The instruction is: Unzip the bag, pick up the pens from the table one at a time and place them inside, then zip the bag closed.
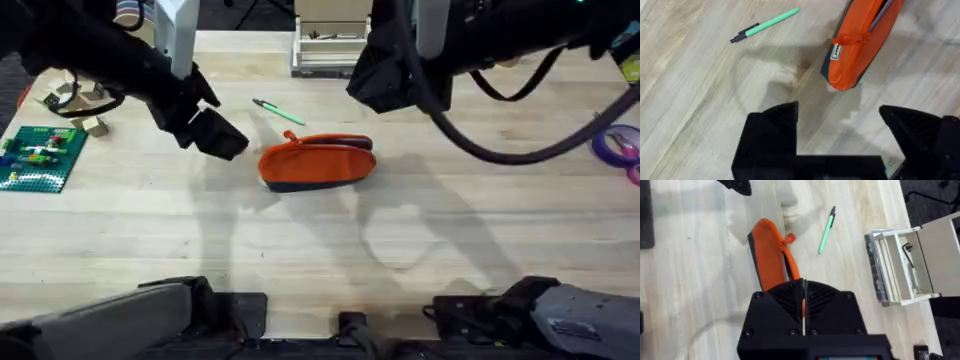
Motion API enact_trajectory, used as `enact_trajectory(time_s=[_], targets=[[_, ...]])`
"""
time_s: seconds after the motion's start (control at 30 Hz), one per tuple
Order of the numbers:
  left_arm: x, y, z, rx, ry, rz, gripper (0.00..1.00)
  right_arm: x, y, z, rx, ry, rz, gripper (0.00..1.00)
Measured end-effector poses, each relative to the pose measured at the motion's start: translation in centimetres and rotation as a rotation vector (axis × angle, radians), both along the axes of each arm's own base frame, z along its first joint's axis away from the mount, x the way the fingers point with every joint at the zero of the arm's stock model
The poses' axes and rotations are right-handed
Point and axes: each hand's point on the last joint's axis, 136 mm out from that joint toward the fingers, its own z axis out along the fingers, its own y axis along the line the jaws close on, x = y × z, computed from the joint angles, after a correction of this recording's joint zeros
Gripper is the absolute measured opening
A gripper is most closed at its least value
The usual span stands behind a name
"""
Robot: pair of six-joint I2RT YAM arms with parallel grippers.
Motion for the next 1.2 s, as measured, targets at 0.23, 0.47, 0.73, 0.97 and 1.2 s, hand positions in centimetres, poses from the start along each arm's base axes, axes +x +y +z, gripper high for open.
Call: enact_trajectory(time_s=[0.23,0.47,0.73,0.97,1.2], targets=[[0.0,0.0,0.0,0.0,0.0,0.0,0.995,-0.7,-0.1,-0.4,-0.008,0.034,0.01,0.031],[0.0,0.0,0.0,0.0,0.0,0.0,0.995,-1.2,-0.5,-1.2,-0.033,0.07,0.013,0.031],[0.0,0.0,0.0,0.0,0.0,0.0,0.995,-0.6,-0.1,-3.4,-0.074,0.124,0.023,0.031],[0.0,0.0,0.0,0.0,0.0,0.0,0.995,0.6,0.6,-7.6,-0.135,0.227,0.023,0.031],[0.0,0.0,0.0,0.0,0.0,0.0,0.995,1.3,1.0,-11.0,-0.183,0.309,0.023,0.031]])
